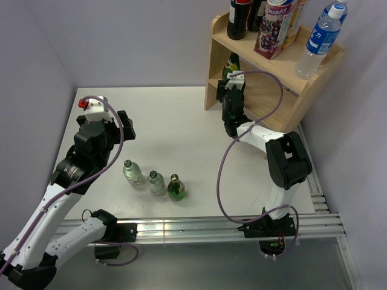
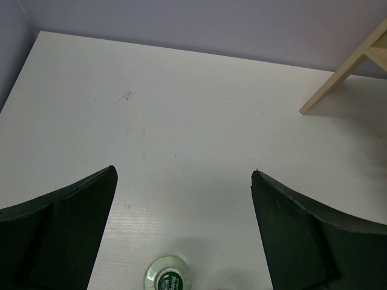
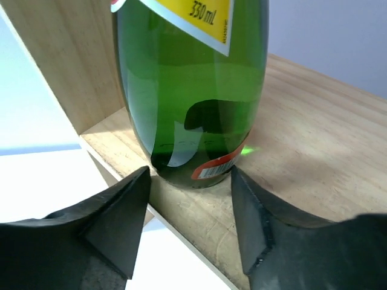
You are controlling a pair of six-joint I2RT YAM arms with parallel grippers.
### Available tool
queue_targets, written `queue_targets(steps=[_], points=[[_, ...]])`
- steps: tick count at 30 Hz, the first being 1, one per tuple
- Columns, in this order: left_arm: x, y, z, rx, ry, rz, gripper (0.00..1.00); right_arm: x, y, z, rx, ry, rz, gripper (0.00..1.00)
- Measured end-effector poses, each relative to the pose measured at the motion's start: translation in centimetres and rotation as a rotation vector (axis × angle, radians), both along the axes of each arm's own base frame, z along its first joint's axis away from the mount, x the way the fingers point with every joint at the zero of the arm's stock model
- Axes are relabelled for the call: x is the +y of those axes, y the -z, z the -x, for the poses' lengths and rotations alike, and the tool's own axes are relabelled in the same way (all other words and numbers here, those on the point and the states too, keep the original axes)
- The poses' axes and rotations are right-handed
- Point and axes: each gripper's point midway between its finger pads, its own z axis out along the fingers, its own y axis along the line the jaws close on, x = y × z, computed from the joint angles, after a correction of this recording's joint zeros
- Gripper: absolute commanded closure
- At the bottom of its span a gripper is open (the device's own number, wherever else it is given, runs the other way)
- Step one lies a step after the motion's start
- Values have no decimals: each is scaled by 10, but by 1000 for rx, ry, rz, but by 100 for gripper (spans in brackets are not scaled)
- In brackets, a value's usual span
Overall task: Place and organize the beverage onto the shelf
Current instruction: Place the drink on the shelf.
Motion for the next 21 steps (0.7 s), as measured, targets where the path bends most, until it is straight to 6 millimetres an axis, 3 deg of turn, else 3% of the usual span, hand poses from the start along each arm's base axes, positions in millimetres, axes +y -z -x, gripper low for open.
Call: queue_targets(steps=[7,18,21], points=[[0,0,0,0,0,0,1,1,0,-2,6,6,8,53],[0,0,0,0,0,0,1,3,0,-13,3,27,11,53],[0,0,0,0,0,0,1,3,0,-13,5,28,9,48]])
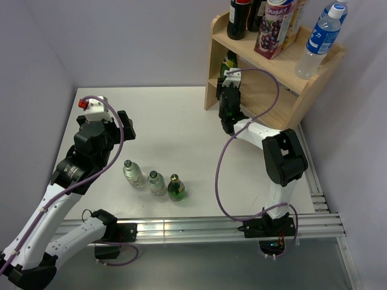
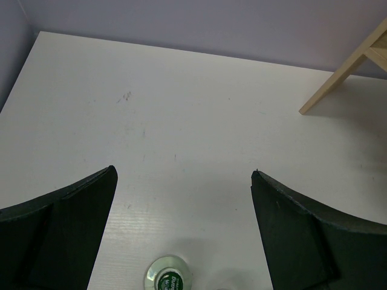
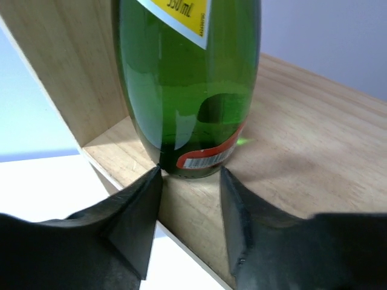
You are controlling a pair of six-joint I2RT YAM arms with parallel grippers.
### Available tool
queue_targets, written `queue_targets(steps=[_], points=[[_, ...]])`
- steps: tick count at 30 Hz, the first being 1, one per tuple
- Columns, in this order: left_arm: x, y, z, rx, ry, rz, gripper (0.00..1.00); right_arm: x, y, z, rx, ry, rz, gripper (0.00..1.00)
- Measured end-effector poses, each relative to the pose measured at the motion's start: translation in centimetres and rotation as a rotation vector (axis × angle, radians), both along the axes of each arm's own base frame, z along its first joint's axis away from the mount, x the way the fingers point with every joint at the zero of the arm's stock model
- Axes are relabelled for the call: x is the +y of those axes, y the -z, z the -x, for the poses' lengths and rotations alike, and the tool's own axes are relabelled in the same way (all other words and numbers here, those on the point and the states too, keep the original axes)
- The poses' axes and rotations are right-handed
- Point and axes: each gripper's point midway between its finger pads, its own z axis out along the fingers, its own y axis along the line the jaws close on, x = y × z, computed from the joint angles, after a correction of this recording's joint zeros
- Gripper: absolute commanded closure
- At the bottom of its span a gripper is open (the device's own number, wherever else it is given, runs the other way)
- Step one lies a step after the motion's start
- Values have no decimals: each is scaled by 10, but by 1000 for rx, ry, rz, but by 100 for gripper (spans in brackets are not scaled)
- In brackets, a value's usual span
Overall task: Place and organize the beverage onto the shelf
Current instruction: Place the drink on the shelf.
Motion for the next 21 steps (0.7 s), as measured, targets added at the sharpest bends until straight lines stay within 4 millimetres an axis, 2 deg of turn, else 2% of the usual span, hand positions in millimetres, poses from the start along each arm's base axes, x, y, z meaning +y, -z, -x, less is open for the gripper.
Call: queue_targets(steps=[1,6,16,21], points=[[0,0,0,0,0,0,0,0,0,0,0,1,-3,41],[0,0,0,0,0,0,1,-5,0,10,8,0,-3,24],[8,6,2,25,-50,5,0,2,-4,47,41,-48,0,16],[12,15,6,72,-92,44,1,13,-24,73,32,-84,1,12]])
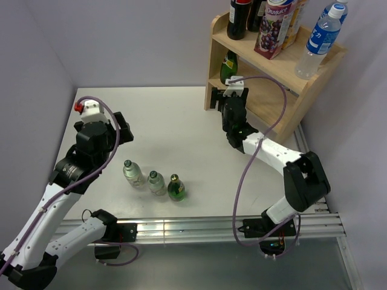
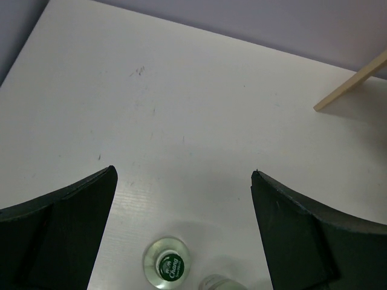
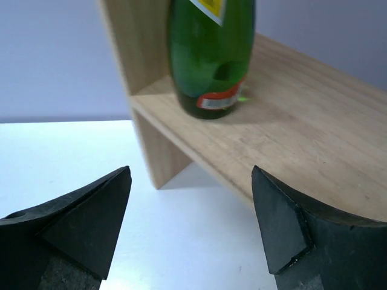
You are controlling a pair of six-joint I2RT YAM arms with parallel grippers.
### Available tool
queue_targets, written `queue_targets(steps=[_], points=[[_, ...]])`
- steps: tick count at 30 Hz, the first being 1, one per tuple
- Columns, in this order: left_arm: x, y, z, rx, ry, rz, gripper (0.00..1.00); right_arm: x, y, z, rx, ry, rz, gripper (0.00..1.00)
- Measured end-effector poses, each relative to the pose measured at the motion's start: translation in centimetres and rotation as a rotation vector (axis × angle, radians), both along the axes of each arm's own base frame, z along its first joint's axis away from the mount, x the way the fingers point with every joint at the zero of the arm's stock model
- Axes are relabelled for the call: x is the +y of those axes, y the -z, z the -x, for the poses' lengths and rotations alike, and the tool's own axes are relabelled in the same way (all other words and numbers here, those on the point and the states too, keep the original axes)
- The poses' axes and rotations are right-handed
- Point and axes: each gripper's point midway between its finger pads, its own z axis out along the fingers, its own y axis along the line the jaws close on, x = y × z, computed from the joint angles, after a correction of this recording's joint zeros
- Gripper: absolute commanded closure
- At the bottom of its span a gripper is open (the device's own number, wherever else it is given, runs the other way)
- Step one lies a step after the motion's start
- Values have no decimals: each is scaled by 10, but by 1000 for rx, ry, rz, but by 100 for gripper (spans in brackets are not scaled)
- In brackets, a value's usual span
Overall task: Place and organize the beverage onto the shelf
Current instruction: Place the drink on the shelf, then pick up the drink from the center of the board.
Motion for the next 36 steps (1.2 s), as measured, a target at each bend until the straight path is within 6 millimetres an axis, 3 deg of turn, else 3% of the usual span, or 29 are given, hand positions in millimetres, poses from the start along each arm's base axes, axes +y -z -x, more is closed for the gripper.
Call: queue_targets(steps=[8,14,20,27,31,36], points=[[-21,-5,19,12,124,120,1,30,-50,55,-43,-115,-45,7],[-60,-6,30,89,342,154,0,35,-62,99,26,-240,-75,7],[-96,31,36,302,451,77,1,22,-63,153,135,-343,-102,7],[-158,61,90,451,636,-49,1,0,-58,210,196,-404,-167,7],[-186,71,122,485,708,-107,0,-5,-42,230,237,-438,-185,7],[-203,95,135,527,727,-181,5,-2,-25,240,279,-474,-185,8]])
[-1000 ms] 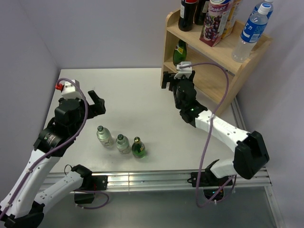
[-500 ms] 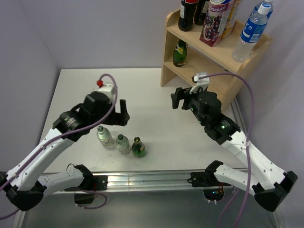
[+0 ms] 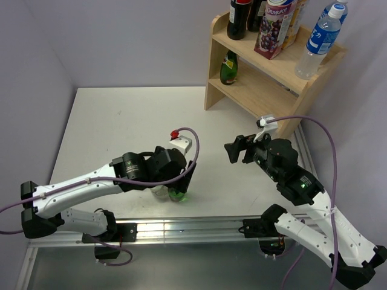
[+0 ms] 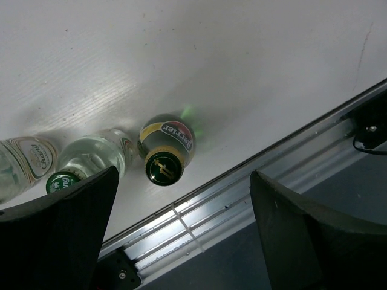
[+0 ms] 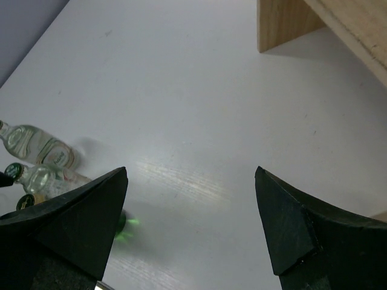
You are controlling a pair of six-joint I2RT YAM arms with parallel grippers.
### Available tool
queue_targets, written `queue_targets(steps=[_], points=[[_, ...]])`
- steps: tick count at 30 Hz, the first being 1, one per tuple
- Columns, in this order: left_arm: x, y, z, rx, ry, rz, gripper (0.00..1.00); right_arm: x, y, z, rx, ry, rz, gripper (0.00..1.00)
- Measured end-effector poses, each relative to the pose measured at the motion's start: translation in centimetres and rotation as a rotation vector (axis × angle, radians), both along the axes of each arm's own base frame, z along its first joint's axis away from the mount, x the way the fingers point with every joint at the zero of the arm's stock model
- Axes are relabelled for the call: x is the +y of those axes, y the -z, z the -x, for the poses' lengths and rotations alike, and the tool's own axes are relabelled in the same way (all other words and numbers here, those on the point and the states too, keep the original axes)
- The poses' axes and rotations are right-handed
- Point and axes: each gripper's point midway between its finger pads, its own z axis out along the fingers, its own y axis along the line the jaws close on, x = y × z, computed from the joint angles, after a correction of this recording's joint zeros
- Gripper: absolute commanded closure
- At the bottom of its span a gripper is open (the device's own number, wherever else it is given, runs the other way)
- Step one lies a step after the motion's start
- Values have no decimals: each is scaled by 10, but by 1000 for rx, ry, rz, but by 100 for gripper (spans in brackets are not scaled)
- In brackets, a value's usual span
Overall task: Place and organize the beverage onto the shelf
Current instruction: Pick up the drink from the center of the board.
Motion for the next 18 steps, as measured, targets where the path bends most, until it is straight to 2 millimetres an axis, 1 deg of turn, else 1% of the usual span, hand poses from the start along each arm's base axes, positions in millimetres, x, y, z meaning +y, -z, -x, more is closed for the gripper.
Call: queue_targets(steps=[1,4,5,6,9,11,12,13,14,15,18], points=[[0,5,0,1,-1,-9,7,1,4,2,8,-9,0,8],[2,14,-3,-8,-12,-32,17,5,13,6,30,-38,1,8],[2,16,-4,-9,-15,-39,19,6,15,7,36,-46,0,8],[2,18,-5,-10,-17,-45,19,7,17,8,42,-54,-1,8],[-1,27,-9,-14,-28,-71,28,9,18,10,49,-66,-7,8],[-1,37,-10,-6,-30,-100,35,9,17,11,45,-69,-13,8],[0,44,-11,1,-34,-117,40,9,16,12,41,-69,-15,8],[1,48,-11,5,-36,-127,47,8,15,12,39,-69,-17,8],[3,53,-12,11,-41,-141,49,8,14,13,37,-70,-18,8],[4,56,-13,13,-43,-150,51,8,14,13,37,-70,-17,8],[5,60,-15,17,-51,-156,64,8,14,13,35,-70,-15,8]])
